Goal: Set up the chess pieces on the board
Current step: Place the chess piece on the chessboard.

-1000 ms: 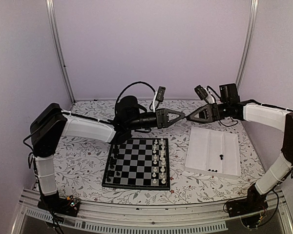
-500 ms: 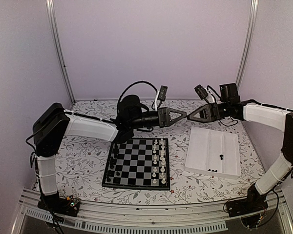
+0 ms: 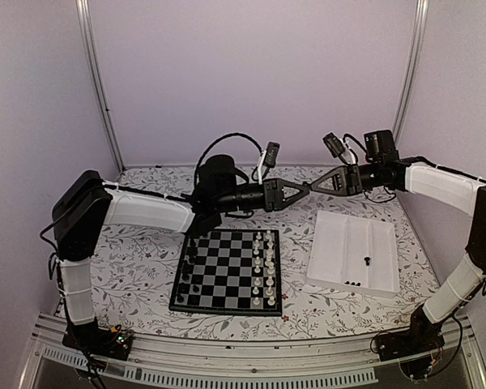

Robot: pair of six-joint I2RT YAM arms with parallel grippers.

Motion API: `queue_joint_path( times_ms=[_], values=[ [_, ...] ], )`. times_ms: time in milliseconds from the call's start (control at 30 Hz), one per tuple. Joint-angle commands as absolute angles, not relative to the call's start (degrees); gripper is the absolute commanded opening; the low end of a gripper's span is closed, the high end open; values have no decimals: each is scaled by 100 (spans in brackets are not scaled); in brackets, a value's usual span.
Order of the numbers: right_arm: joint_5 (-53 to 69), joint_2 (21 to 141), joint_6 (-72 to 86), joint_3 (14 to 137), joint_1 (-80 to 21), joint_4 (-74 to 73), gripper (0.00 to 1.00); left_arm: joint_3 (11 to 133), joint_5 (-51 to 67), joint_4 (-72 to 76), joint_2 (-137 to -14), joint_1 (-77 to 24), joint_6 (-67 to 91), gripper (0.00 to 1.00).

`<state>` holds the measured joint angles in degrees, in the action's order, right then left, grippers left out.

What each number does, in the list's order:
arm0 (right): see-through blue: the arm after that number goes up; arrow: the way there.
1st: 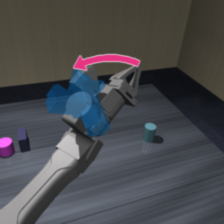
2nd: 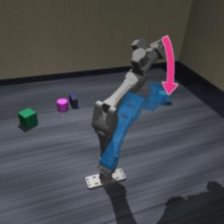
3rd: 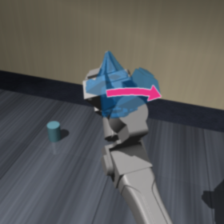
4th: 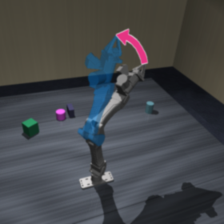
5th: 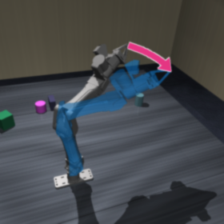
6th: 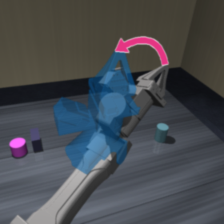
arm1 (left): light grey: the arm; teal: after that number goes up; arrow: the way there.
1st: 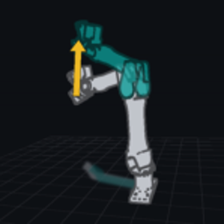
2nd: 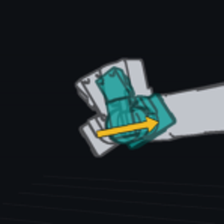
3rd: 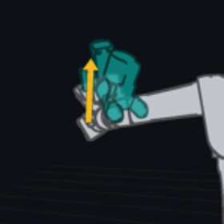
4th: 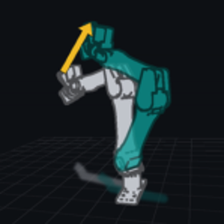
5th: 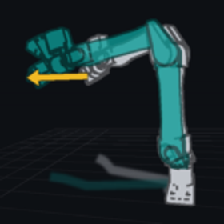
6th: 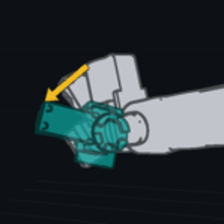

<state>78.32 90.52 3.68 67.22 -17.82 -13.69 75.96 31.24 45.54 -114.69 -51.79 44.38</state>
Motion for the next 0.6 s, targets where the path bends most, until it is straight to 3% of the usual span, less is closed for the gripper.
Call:
queue_joint_path(
  times_ms=[0,333,400,467,567],
  values=[
    [6870,9105,-837,7379,-1856,-2478,4,7492,2720,3019,-10784,-5047,3409,40],
    [3830,9277,-2874,8271,-3497,-3894,4,6922,677,-360,-8481,-3839,1697,61],
    [3303,9446,-3061,8397,-3846,-3994,4,6752,-147,-502,-8017,-3586,1584,73],
    [2804,9676,-3273,8585,-4216,-4136,4,6368,-1195,-430,-7557,-3394,1560,96],
    [2105,10170,-3505,8926,-4674,-4402,4,5629,-1872,29,-6908,-3092,1556,99]
  ],
)
